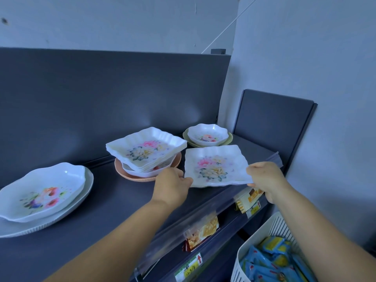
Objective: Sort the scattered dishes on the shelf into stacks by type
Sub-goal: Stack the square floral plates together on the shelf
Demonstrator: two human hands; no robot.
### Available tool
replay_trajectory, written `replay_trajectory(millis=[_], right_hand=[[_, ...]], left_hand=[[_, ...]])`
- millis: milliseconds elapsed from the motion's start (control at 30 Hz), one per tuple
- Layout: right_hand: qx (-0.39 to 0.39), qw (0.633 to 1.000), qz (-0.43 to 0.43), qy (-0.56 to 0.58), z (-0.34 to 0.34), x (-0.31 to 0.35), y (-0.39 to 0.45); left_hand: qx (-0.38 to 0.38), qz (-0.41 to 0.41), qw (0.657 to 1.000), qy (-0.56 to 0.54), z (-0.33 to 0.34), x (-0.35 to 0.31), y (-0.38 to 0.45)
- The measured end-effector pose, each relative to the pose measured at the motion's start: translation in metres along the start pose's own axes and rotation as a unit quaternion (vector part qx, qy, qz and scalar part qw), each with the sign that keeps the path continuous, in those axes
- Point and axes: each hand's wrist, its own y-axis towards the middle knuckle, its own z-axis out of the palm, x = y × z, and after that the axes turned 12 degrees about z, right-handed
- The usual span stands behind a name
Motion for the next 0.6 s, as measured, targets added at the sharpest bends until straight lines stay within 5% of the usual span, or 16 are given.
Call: replay_trajectory(millis=[400, 600], right_hand=[[-0.009, 0.997, -0.053, 0.059, -0.034, 0.024, -0.040], [0.049, 0.994, -0.092, 0.032, 0.002, 0.063, -0.060]], left_hand=[[-0.025, 0.023, 0.979, -0.199, -0.029, -0.039, -0.032], [-0.084, 0.032, 0.980, -0.178, -0.079, -0.029, -0.048]])
